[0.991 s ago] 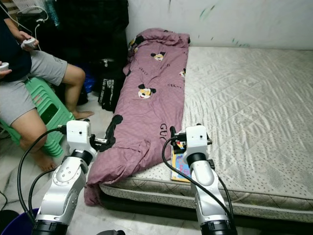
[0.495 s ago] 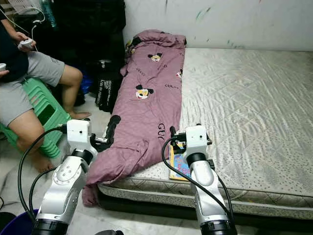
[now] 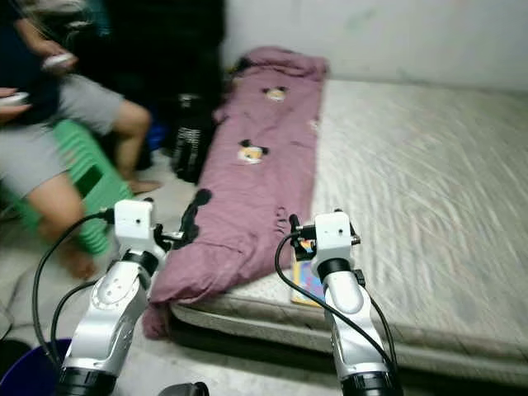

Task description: Clean up the room

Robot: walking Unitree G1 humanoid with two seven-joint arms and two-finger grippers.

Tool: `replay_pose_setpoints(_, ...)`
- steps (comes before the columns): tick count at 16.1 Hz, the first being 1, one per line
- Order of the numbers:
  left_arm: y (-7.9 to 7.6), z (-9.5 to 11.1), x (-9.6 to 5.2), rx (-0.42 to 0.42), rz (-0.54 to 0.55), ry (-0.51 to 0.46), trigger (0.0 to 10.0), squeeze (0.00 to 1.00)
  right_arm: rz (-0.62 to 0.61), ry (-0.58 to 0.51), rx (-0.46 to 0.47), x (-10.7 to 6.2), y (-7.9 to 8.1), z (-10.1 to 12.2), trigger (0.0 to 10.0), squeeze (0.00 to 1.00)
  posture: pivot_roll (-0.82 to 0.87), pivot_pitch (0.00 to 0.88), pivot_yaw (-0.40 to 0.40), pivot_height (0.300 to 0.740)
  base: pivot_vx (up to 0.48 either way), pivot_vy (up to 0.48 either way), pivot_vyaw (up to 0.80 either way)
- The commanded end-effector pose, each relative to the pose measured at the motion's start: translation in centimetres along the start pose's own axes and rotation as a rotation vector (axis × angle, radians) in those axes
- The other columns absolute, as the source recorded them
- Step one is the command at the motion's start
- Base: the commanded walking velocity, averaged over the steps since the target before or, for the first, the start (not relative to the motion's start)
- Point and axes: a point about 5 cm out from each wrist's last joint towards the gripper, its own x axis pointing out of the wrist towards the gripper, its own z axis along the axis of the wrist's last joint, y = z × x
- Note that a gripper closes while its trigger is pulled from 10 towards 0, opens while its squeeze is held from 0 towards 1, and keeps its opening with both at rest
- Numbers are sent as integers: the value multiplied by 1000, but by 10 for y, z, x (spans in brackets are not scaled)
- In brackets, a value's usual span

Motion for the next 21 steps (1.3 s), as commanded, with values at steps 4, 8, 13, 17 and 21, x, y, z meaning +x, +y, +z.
replay_pose_setpoints(4, 0, -1, 0, -4, -5, 2, 10000, 0, -4, 0, 19, 1, 0, 1, 10000, 0, -17, 0, 26, 740, 0, 0, 375)
replay_pose_setpoints(8, 6, -3, -6, -5, 8, 7, 10000, 0, -30, -11, 26, -3, -6, 3, 10000, 0, -21, 0, 25, 740, 0, 0, 0)
replay_pose_setpoints(13, 27, -5, -38, 32, 42, 28, 10000, 0, -49, -24, 84, -33, -17, 12, 10000, 0, -31, 0, 22, 740, 0, 0, 0)
replay_pose_setpoints(17, 35, -13, -59, 29, 78, 75, 10000, 0, -89, 30, 126, -52, -29, 3, 10000, 0, -31, 0, 5, 740, 0, 0, 0)
replay_pose_setpoints(21, 28, -10, -51, 15, 54, 66, 10000, 0, -78, 40, 132, -47, -27, 4, 10000, 0, -35, 0, 10, 740, 0, 0, 0)
